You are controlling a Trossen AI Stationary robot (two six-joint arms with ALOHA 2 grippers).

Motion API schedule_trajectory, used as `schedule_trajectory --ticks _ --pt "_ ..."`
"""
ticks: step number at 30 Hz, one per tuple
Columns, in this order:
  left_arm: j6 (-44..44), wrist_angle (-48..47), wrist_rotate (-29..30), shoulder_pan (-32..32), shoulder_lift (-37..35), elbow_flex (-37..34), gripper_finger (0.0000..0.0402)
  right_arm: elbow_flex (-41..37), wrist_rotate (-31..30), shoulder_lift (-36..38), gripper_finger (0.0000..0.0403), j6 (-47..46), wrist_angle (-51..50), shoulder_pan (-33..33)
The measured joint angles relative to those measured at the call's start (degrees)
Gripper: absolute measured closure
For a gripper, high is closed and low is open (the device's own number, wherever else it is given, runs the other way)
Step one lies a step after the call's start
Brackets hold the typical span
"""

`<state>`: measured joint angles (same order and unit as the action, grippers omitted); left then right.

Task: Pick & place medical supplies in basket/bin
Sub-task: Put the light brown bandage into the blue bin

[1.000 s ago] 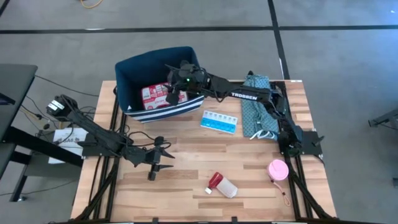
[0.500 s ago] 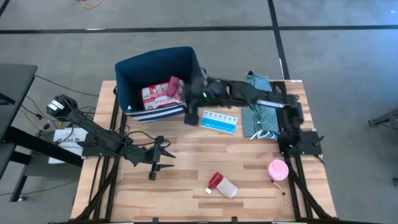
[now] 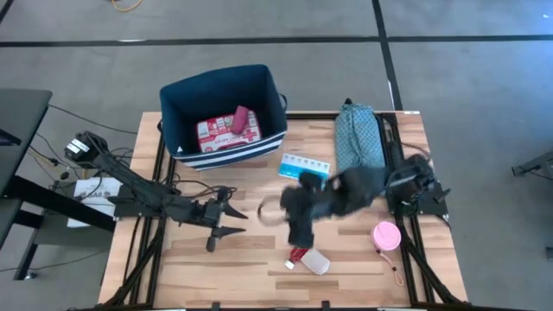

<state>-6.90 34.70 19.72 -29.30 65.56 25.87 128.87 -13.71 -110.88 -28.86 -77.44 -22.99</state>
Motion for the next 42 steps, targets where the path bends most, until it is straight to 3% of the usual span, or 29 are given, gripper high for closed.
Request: schedule_trajectory --ticks 8,11,21,27,33,42 --pt "-8.41 -1.47 -2.97 -1.62 0.02 0.00 0.0245 -0.02 1.14 -9.73 0.0200 -15.68 -9.52 -8.12" --pt "-9.35 -1.64 -2.93 -2.60 0.02 0.00 0.0245 -0.14 4.58 -13.56 0.0194 -17.67 -10.72 -9.44" --pt "-9.18 -1.56 -2.75 -5.00 0.02 0.00 0.0245 -0.09 6.52 -19.95 0.0171 -20.24 -12.55 -10.76" --pt "-8.49 -1.80 -0.91 -5.14 0.02 0.00 0.0245 -0.14 6.81 -17.95 0.0168 -18.93 -12.55 -11.01" --pt "-8.48 -1.77 -0.93 -5.16 0.02 0.00 0.0245 -0.95 2.48 -11.53 0.0168 -19.72 -12.49 -11.67" --pt "-8.74 -1.79 -1.44 -5.99 0.04 0.00 0.0245 -16.06 -6.53 -0.30 0.0168 -33.41 -12.38 -16.13"
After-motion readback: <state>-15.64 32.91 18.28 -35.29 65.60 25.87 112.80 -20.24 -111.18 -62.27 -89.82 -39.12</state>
